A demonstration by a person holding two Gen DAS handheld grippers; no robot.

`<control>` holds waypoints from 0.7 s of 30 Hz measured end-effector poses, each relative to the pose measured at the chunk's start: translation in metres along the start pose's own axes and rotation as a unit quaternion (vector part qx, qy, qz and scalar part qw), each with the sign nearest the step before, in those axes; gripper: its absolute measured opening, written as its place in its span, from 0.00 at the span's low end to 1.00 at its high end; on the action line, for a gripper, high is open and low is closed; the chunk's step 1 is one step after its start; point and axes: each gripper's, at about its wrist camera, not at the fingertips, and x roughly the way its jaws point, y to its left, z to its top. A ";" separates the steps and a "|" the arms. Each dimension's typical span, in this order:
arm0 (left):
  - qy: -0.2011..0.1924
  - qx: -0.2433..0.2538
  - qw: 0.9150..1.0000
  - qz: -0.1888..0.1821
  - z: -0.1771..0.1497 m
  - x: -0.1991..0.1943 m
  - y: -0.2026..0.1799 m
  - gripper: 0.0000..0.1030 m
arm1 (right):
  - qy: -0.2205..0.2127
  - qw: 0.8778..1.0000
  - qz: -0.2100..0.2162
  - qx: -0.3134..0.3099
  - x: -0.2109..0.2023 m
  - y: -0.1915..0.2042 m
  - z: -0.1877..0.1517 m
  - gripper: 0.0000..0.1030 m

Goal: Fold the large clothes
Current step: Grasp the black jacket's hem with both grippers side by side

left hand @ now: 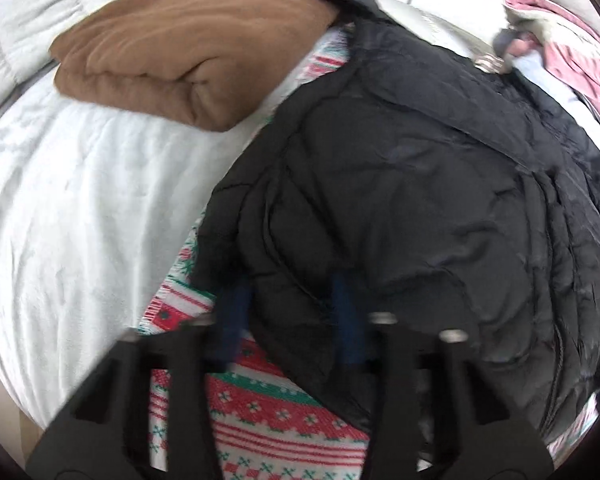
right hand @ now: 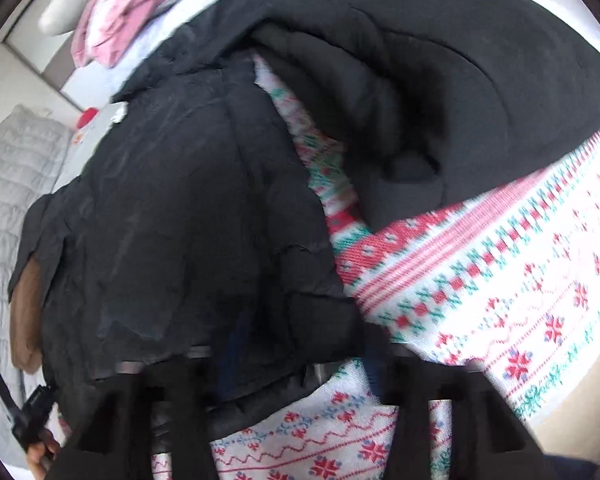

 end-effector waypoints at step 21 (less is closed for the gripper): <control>0.003 -0.013 0.999 -0.030 -0.049 -0.062 0.007 0.17 | -0.056 0.997 -0.022 -0.058 -0.053 -0.002 0.022 0.09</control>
